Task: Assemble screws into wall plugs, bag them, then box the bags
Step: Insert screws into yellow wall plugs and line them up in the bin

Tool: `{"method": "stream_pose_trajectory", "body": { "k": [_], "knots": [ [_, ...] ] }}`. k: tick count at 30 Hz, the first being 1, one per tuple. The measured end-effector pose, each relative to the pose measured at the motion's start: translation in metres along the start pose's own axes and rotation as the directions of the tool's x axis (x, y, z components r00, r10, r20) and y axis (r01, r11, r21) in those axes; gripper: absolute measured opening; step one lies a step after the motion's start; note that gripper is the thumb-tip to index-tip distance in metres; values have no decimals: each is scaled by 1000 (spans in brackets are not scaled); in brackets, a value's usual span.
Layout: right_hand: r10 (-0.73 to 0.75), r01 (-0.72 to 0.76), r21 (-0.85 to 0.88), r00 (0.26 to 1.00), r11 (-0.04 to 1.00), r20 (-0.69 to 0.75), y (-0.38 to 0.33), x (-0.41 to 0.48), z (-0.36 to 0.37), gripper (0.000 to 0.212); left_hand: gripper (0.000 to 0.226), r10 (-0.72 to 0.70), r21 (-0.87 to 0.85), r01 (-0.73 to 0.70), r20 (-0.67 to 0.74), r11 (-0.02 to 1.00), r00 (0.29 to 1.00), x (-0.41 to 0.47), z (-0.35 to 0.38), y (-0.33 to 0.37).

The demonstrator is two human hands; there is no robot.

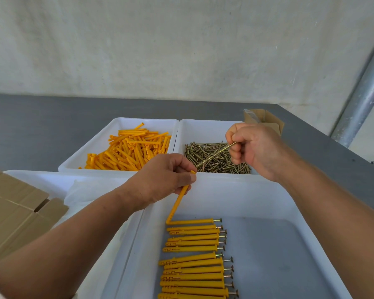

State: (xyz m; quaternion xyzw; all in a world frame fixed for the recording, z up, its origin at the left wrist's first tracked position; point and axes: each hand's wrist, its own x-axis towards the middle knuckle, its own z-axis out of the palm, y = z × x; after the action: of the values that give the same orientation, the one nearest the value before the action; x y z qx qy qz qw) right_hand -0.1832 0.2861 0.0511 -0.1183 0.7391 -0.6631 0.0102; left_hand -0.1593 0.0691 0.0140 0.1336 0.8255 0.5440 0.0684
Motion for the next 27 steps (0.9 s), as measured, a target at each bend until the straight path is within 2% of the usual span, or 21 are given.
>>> {"method": "stream_pose_trajectory", "body": {
  "k": [5,15,21,27],
  "knots": [
    [-17,16,8,999,1000,30,-2,-2,0,28,6,-7,-8,7,0,1000,1000,0,0,0],
    [54,-52,-42,998,998,34,1,-1,1,29,9,17,-21,-16,33,1000,999,-2,-1,2],
    [95,-80,-204,993,976,65,-1,-4,3,30,15,37,-18,-36,71,999,997,-5,0,4],
    [128,-29,-515,979,857,159,-7,-12,13,21,22,47,-17,-45,81,999,996,-5,1,5]
  ]
}}
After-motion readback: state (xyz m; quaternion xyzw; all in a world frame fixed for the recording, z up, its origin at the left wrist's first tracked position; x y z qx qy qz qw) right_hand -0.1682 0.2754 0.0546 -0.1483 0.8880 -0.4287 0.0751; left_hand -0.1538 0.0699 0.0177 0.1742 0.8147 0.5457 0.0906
